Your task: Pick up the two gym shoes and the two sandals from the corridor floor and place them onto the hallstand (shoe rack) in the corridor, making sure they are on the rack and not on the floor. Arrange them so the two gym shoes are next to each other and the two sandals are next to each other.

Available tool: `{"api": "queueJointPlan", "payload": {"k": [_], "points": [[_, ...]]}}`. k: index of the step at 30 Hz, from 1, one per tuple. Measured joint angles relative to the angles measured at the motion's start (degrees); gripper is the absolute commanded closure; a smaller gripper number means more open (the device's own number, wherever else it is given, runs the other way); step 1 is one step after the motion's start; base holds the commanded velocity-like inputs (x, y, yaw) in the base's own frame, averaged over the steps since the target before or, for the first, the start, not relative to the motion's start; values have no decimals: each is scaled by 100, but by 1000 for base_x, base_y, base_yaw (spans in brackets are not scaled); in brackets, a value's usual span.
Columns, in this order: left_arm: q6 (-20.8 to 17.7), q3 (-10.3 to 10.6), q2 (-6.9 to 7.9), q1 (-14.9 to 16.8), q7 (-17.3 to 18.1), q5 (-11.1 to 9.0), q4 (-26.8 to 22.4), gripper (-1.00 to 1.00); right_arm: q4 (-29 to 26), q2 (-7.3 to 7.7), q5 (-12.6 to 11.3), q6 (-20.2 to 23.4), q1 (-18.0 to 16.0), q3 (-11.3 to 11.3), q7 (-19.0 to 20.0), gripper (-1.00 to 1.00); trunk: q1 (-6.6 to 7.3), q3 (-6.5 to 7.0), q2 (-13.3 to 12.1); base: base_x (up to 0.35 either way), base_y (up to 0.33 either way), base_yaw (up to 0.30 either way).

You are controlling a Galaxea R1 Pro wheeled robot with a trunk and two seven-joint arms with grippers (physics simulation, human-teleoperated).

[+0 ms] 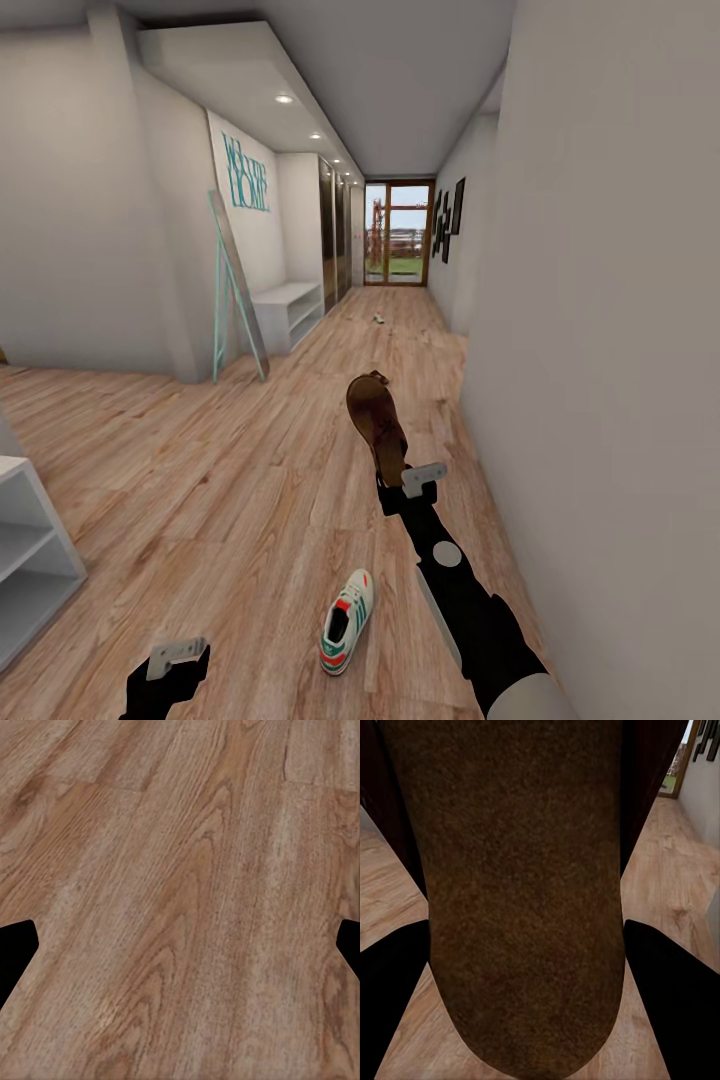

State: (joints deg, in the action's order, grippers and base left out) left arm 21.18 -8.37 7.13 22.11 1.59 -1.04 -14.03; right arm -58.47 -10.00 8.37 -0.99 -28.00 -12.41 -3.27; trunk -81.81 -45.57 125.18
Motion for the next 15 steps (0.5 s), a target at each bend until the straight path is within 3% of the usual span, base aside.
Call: {"api": "queueJointPlan", "payload": {"k": [15], "points": [[-8,1,0,0,0,0,0,-100,-10,0,0,0,0,0,-2,100,0,0,0,0,-52,0]]}}
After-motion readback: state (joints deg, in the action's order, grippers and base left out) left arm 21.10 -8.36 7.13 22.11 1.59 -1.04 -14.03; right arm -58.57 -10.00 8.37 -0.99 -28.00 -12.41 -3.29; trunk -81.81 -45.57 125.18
